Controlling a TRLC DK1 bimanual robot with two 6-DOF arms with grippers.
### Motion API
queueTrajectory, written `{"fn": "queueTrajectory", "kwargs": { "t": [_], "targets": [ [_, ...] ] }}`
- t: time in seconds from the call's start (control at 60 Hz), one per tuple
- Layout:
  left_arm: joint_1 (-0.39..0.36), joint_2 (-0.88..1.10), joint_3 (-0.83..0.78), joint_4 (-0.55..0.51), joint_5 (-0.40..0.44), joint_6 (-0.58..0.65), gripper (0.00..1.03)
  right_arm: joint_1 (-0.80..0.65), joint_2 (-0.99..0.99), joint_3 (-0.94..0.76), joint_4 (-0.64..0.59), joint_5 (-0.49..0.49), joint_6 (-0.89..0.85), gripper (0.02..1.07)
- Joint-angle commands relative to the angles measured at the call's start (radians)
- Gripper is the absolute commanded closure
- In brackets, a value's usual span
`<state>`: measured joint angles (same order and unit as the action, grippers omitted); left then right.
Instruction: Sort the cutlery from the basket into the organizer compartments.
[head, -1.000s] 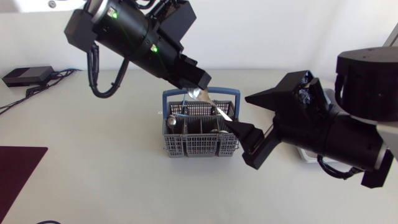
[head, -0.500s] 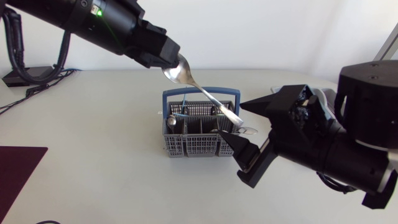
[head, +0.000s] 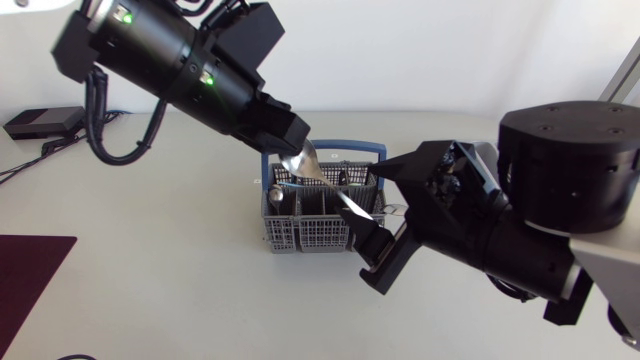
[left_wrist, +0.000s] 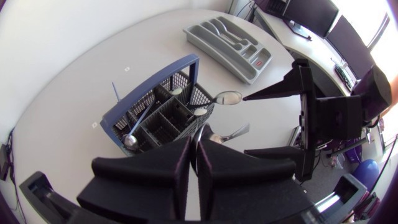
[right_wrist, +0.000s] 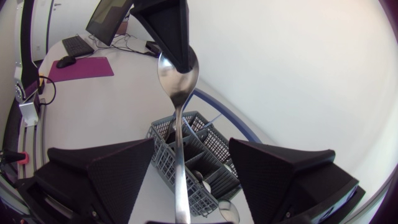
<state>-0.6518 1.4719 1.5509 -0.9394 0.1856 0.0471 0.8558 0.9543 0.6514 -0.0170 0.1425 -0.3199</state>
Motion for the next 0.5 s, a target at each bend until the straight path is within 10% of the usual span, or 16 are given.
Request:
{"fn": "queueTrajectory", "kwargs": {
  "t": [0.0,0.483],
  "targets": [
    [0.007,0.034,0.003,0.017,0.031,-0.033,1.00,0.005,0.027,-0.022,0.026,0.002,-0.022,0.29],
    [-0.002,0.065,0.014,0.014,0.097,-0.053,1.00,-0.006,0.107,-0.042,0.106,0.000,-0.041,0.70]
  ]
}}
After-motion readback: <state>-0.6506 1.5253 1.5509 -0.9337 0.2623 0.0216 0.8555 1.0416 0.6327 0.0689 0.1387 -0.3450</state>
